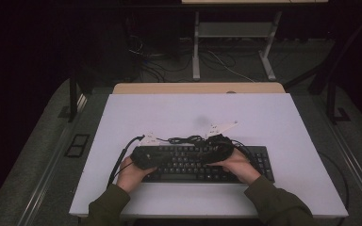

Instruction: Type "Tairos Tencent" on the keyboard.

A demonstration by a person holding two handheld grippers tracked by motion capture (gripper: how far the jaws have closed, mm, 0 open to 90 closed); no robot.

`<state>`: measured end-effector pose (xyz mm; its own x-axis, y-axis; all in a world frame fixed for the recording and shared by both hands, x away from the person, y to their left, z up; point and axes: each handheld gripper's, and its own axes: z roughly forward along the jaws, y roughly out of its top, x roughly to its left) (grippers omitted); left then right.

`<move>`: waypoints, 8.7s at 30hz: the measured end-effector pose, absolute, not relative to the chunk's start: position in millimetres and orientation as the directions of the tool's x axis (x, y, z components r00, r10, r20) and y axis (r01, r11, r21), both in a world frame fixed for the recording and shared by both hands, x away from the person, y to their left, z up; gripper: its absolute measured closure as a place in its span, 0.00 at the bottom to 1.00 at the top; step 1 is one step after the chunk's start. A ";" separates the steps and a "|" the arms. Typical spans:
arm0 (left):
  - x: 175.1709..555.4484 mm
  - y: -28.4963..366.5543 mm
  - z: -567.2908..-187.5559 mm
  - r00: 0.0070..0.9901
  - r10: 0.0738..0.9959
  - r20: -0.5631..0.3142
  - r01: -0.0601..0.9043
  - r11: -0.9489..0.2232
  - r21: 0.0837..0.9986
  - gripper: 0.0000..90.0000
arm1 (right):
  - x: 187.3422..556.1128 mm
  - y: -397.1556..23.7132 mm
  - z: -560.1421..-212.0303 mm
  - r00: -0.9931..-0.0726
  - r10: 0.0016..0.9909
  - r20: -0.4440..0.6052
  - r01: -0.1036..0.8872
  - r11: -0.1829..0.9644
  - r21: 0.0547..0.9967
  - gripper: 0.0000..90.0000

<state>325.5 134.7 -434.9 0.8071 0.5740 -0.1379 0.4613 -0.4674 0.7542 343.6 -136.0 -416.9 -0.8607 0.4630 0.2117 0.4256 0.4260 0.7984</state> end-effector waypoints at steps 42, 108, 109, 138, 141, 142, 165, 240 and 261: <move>311.6 151.1 -424.4 0.803 0.582 -0.128 0.433 -0.421 0.797 0.26 | 343.7 -143.4 -414.2 -0.854 0.475 0.213 0.429 0.412 0.804 0.46; 311.0 153.4 -426.5 0.802 0.584 -0.124 0.431 -0.424 0.797 0.06 | 345.1 -142.0 -435.7 -0.861 0.457 0.225 0.463 0.517 0.720 0.99; 310.9 153.3 -426.5 0.802 0.584 -0.124 0.431 -0.423 0.797 0.06 | 345.0 -141.6 -436.0 -0.860 0.456 0.226 0.463 0.516 0.720 0.99; 310.8 152.9 -426.5 0.803 0.583 -0.122 0.430 -0.426 0.796 0.06 | 343.2 -142.5 -431.6 -0.864 0.454 0.218 0.453 0.511 0.731 0.99; 310.9 153.1 -426.4 0.804 0.582 -0.123 0.429 -0.423 0.798 0.06 | 343.1 -144.3 -428.6 -0.862 0.453 0.226 0.455 0.496 0.740 0.98; 311.0 153.1 -426.4 0.804 0.582 -0.123 0.429 -0.424 0.797 0.06 | 343.1 -145.1 -427.6 -0.865 0.450 0.223 0.449 0.494 0.744 0.97; 310.3 152.7 -425.6 0.804 0.581 -0.126 0.429 -0.421 0.799 0.07 | 339.8 -151.9 -417.7 -0.861 0.465 0.205 0.424 0.437 0.793 0.47; 312.7 169.4 -435.9 0.828 0.542 -0.144 0.454 -0.497 0.740 0.99 | 340.1 -152.0 -418.4 -0.859 0.474 0.195 0.419 0.431 0.799 0.39; 308.4 174.2 -422.8 0.815 0.559 -0.152 0.448 -0.442 0.777 0.87 | 340.9 -151.8 -420.1 -0.838 0.516 0.178 0.414 0.389 0.823 0.24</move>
